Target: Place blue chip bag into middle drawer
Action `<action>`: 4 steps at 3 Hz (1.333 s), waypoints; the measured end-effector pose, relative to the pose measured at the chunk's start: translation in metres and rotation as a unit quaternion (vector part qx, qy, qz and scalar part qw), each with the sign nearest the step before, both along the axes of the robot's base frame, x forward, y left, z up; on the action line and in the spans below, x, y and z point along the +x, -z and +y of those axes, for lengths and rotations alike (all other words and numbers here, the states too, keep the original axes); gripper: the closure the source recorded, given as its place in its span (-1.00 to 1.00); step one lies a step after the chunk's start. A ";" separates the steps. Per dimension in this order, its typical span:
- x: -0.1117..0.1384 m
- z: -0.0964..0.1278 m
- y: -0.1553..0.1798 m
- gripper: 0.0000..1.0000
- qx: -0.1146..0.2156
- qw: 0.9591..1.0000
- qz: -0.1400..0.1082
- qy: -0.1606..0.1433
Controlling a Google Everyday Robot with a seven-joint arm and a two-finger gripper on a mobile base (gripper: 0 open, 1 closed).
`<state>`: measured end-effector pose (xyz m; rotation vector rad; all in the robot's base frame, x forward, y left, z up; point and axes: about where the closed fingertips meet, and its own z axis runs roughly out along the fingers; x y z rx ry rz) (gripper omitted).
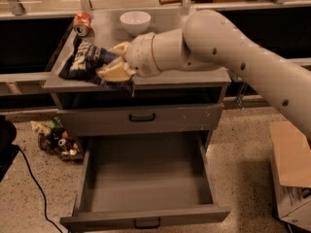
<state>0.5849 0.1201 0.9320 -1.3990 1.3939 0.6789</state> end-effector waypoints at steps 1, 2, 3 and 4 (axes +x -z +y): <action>-0.046 -0.018 0.036 1.00 -0.011 0.999 0.045 0.021; -0.046 -0.018 0.036 1.00 -0.012 0.999 0.045 0.021; -0.047 -0.017 0.047 1.00 -0.020 0.998 0.050 0.012; -0.051 -0.037 0.093 1.00 -0.043 0.995 0.080 0.033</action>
Offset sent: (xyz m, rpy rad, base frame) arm -0.0368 -0.0105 -0.0208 -0.0085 0.0640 -0.0324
